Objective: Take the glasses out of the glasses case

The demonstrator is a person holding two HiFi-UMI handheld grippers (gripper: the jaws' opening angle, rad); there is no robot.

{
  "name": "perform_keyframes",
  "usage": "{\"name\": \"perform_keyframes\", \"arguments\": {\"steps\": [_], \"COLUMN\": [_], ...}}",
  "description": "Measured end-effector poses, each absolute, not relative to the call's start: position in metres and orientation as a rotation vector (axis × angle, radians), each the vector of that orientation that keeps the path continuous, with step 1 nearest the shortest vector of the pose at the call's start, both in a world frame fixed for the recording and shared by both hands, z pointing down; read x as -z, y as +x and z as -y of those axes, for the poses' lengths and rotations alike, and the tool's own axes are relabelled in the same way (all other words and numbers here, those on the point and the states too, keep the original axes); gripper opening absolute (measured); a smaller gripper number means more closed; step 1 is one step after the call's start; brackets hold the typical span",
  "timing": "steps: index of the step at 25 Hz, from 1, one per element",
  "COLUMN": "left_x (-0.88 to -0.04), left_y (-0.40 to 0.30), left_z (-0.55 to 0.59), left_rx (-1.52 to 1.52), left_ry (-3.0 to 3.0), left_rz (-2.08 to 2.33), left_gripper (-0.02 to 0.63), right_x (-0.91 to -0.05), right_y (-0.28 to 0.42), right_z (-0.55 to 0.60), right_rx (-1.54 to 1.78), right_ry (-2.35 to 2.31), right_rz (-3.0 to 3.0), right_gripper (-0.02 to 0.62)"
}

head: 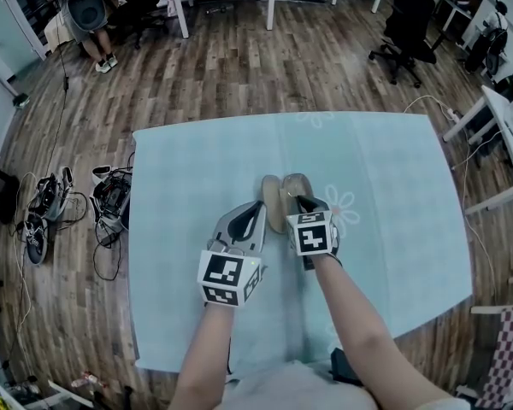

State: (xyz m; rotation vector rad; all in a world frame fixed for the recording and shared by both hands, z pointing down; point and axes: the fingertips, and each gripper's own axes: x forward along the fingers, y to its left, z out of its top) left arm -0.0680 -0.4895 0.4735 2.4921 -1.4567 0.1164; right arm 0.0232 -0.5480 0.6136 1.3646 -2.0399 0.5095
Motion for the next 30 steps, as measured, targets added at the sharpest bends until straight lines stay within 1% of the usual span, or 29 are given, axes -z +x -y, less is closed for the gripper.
{"name": "perform_keyframes", "arguments": {"steps": [9, 30], "left_x": [-0.456, -0.423], "left_y": [-0.060, -0.049], "left_z": [0.476, 0.419], "left_rx": [-0.109, -0.108], "left_ry": [2.530, 2.601], "left_rz": [1.448, 1.462], "left_gripper": [0.008, 0.008], "right_x": [-0.584, -0.519], "right_y": [0.020, 0.022], "right_z": [0.540, 0.471], "right_rx": [-0.434, -0.366], "right_ry": [1.356, 1.377], "right_rz": [2.102, 2.292], "right_gripper": [0.025, 0.025]}}
